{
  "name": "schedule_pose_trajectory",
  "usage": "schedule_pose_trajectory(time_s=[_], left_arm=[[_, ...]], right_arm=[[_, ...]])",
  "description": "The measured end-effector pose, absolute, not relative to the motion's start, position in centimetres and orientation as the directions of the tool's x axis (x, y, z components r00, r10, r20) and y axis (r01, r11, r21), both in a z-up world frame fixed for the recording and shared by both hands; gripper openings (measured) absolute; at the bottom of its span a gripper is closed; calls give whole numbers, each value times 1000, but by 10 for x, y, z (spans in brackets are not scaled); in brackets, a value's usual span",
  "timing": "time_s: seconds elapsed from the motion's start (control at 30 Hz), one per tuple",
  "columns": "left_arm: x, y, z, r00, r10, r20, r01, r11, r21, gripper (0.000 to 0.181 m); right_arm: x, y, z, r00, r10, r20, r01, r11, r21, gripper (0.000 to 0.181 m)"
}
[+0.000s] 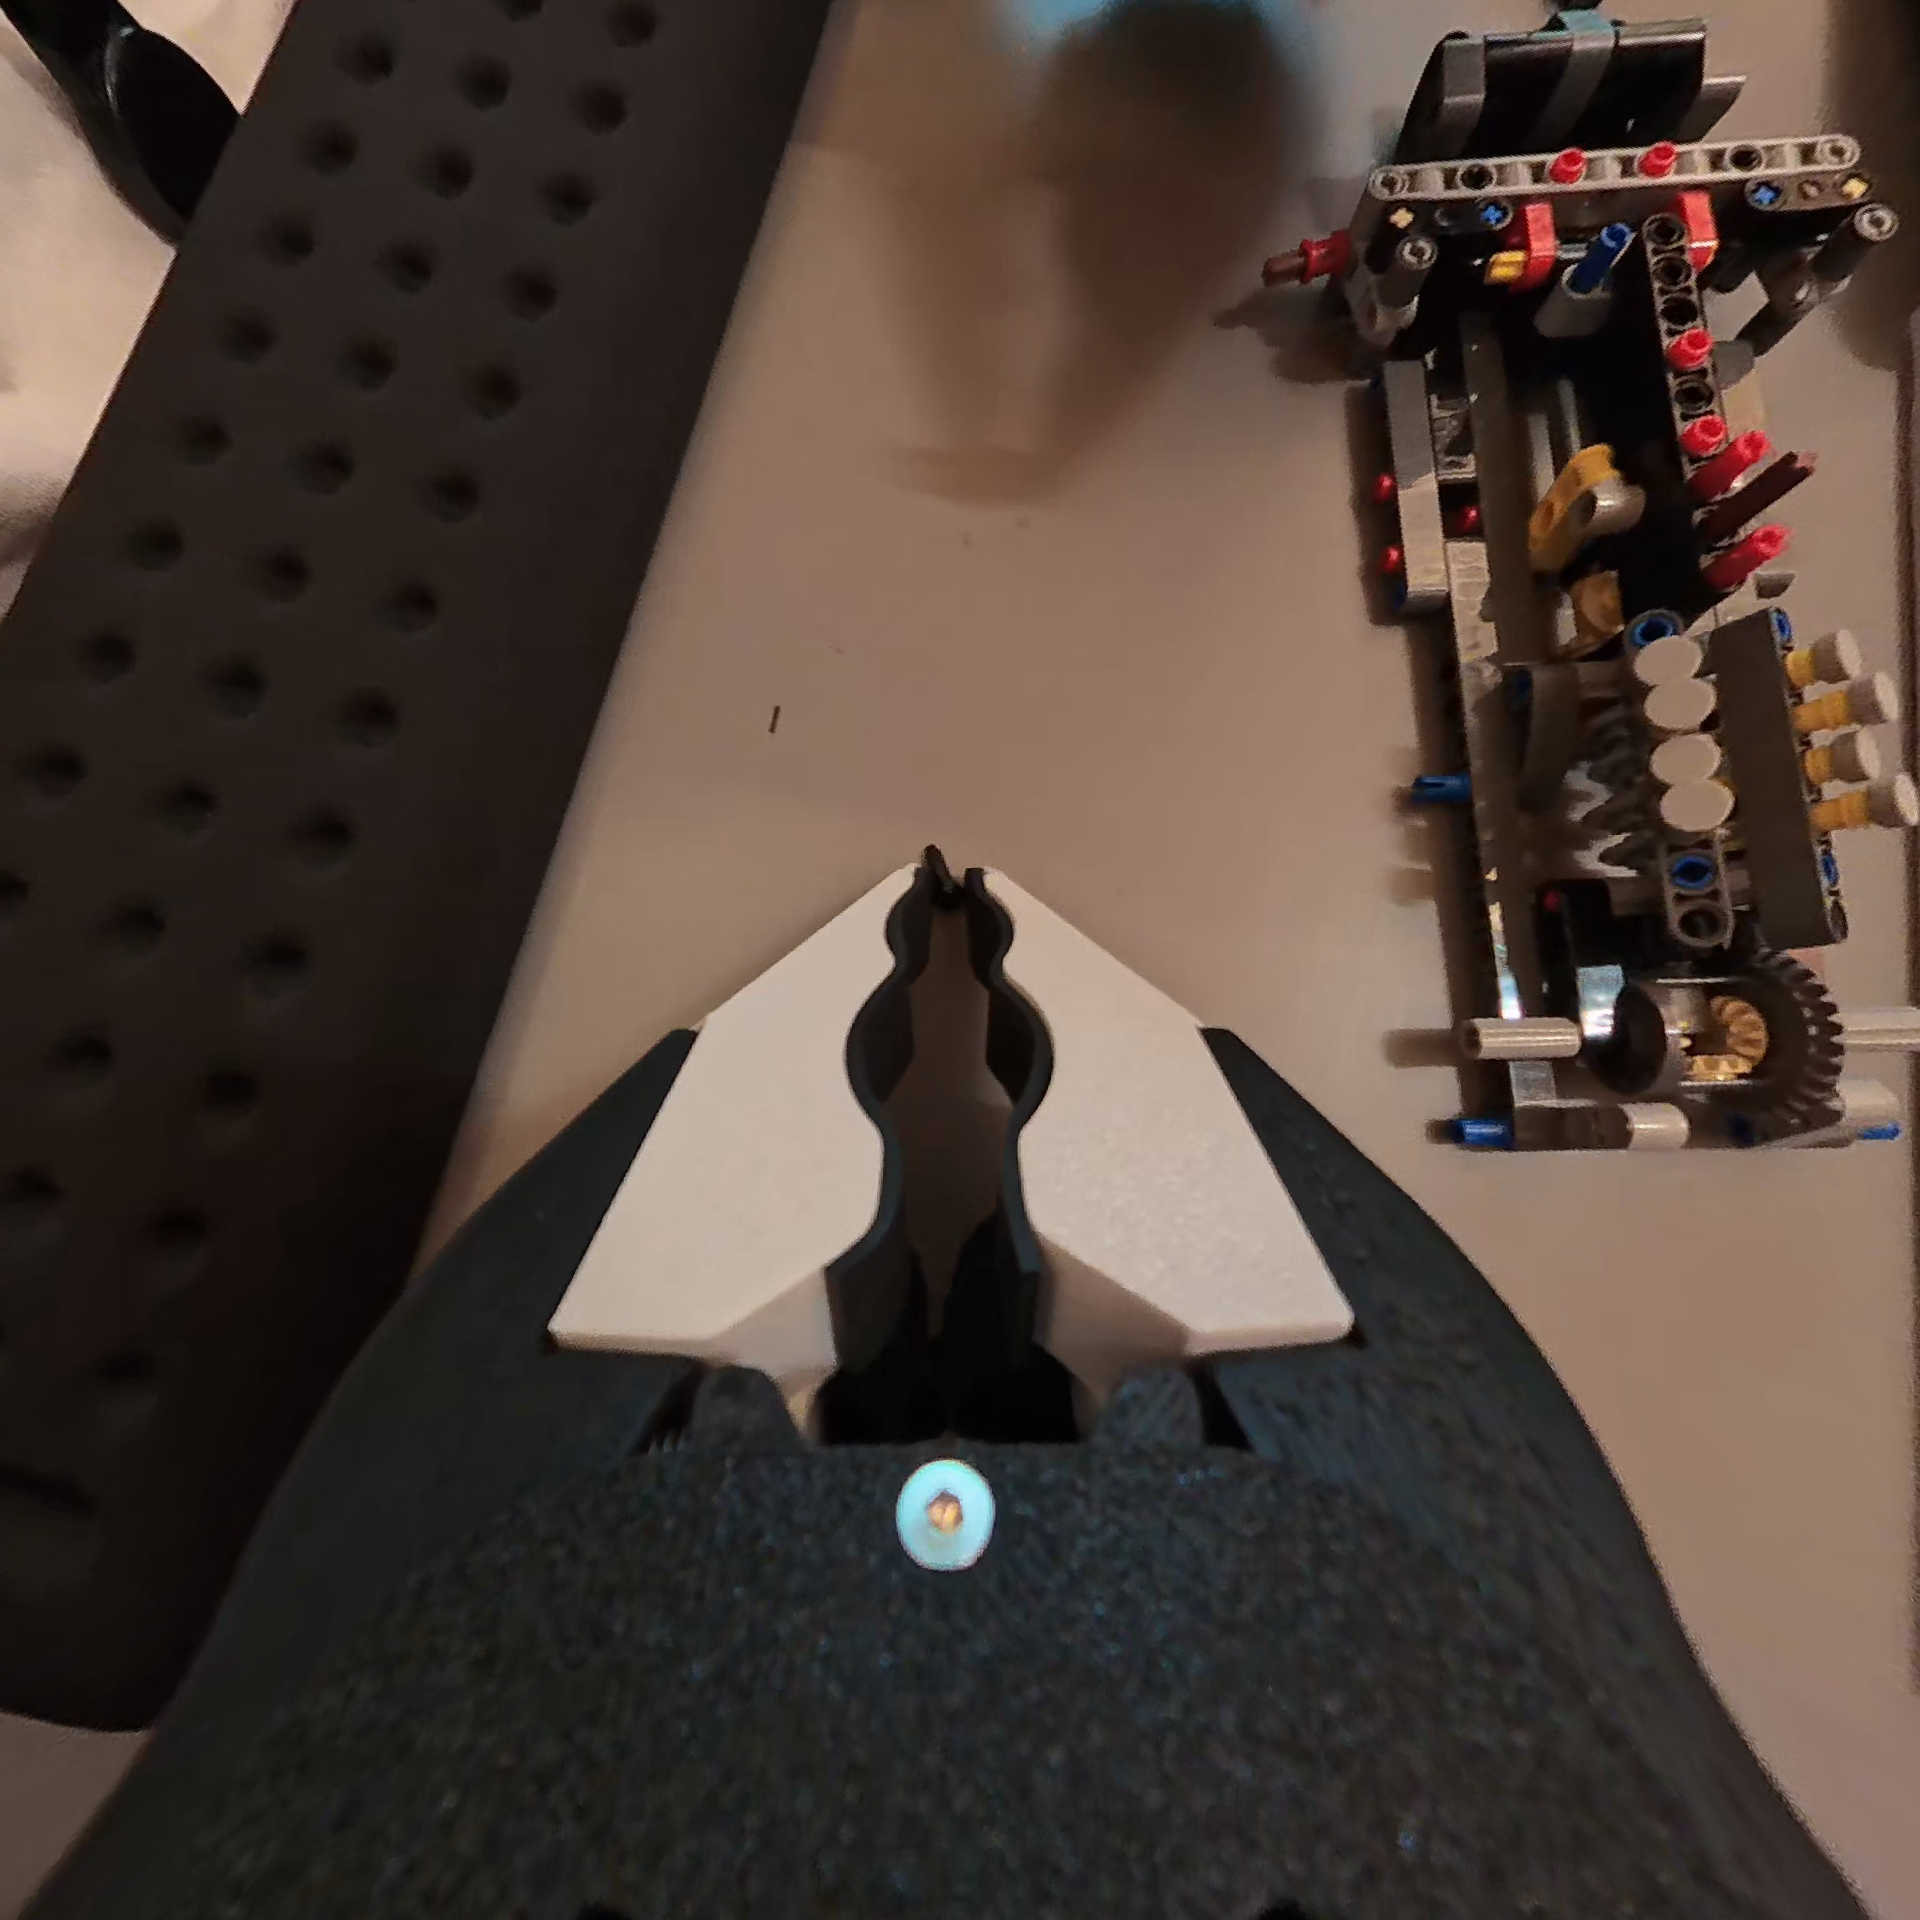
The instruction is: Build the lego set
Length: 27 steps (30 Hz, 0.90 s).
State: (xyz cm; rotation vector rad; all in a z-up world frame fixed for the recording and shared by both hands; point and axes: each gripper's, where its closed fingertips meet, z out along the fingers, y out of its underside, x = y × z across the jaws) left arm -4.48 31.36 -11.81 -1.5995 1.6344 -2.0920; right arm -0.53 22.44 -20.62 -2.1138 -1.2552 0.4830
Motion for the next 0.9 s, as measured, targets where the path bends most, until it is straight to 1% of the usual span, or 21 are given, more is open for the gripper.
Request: schedule_pose_trajectory(time_s=[0.4, 0.53, 0.6, 0.7, 0.77, 0.8, 0.9], left_arm=[[-45, 311, -119, -474, -566, 674, -521, -437, -733, 6], [-47, 307, -110, -501, -513, 697, -512, -473, -717, 5], [-50, 305, -101, -524, -444, 727, -507, -523, -685, 6], [-52, 303, -92, -557, -396, 730, -491, -553, -674, 6], [-51, 304, -91, -567, -415, 712, -465, -553, -692, 6], [-51, 305, -90, -571, -419, 707, -455, -555, -696, 6], [-50, 306, -89, -570, -424, 704, -444, -562, -698, 6]], right_arm=[[-4, 220, -206, 507, 861, 44, 632, -336, -698, 5], [-7, 226, -206, 563, 826, 10, 609, -406, -681, 3], [-10, 246, -191, 626, 775, 89, 583, -389, -713, 4], [-25, 284, -136, 738, 638, 220, 496, -290, -819, 3], [-26, 302, -113, 776, 512, 368, 532, -219, -818, 3], [-27, 306, -106, 786, 464, 408, 542, -202, -815, 3], [-32, 310, -105, 798, 397, 453, 566, -234, -790, 3]])
